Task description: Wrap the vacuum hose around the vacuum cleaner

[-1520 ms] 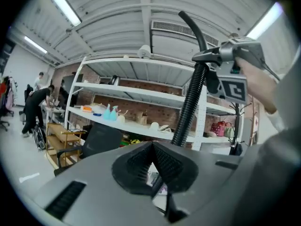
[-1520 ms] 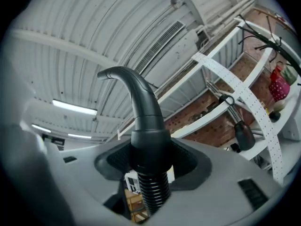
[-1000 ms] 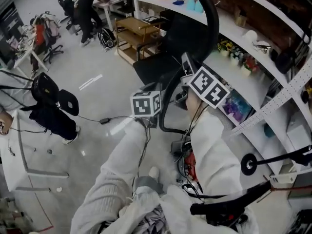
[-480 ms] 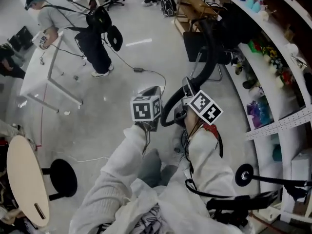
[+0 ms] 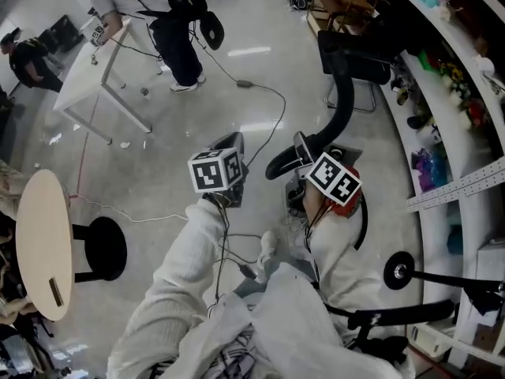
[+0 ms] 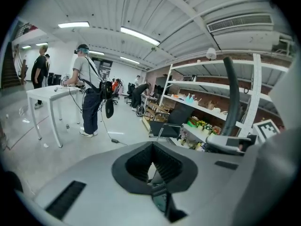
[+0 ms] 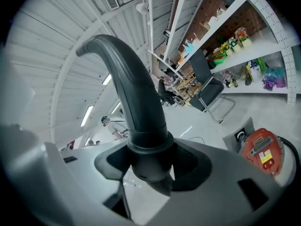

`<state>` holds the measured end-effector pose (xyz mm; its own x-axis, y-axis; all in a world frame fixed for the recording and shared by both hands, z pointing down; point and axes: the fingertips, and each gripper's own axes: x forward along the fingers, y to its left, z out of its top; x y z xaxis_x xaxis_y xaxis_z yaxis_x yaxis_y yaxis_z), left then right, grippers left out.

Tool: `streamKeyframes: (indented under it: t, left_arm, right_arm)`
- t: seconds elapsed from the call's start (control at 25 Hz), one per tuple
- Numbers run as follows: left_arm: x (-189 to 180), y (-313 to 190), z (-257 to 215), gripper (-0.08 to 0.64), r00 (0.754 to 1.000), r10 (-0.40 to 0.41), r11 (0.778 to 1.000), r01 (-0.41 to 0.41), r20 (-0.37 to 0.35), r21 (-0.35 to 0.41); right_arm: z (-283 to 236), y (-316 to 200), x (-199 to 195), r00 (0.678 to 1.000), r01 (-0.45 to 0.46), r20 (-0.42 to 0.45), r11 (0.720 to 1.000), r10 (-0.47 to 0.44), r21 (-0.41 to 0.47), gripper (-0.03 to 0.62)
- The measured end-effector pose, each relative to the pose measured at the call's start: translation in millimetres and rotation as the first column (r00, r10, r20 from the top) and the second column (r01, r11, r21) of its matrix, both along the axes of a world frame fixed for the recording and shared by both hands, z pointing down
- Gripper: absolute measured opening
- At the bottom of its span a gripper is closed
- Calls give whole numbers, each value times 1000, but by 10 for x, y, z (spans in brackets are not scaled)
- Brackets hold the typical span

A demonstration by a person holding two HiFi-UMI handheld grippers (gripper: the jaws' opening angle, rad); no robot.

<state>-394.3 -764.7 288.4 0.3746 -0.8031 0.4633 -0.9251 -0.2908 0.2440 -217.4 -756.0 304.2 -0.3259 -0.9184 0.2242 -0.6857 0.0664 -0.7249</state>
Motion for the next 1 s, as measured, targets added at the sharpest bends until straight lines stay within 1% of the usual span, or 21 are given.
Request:
streamKeyframes:
  t: [0.08, 0.16, 0.28, 0.36, 0.48, 0.56, 0.64, 0.76, 0.88, 1.0]
  left_arm:
    - [10, 373, -40, -3, 1000, -21, 1000, 21, -3, 23]
    - [-26, 805, -20, -3, 998, -62, 998, 62, -25, 31]
    - [-46, 1572, 153, -3, 992, -110, 994, 110, -64, 3]
    - [10, 2043, 276, -3, 990, -115, 993, 114, -79, -18]
    - [129, 2541, 320, -3, 989, -126, 991, 122, -82, -55]
    - [333, 2820, 287, -3, 989, -123, 990, 117, -81, -78]
    - [611, 3155, 285, -3, 991, -117, 990, 111, -62, -86]
    - [1095, 3745, 388, -3, 993, -111, 991, 108, -43, -81]
    - [1503, 4301, 458, -3, 994, -109, 991, 109, -3, -73]
    - [1996, 4812, 615, -3, 994, -109, 988, 107, -8, -110]
  right_arm:
    - [0, 348, -94, 999, 40, -11, 999, -40, 8, 242]
    - [37, 781, -201, 996, 88, -37, 996, -87, 13, 242]
    - [150, 1531, -345, 987, 151, -65, 989, -150, 7, 242]
    - [212, 1977, -394, 981, 178, -73, 984, -177, -2, 242]
    - [261, 2479, -376, 978, 191, -72, 980, -195, -47, 242]
    - [251, 2760, -237, 976, 196, -82, 977, -203, -81, 242]
    - [252, 3077, -24, 971, 210, -97, 973, -219, -97, 242]
    - [337, 3610, 368, 961, 235, -125, 967, -246, -102, 242]
    - [423, 4097, 721, 953, 246, -154, 964, -259, -100, 241]
    - [502, 4548, 1145, 951, 244, -166, 962, -261, -121, 241]
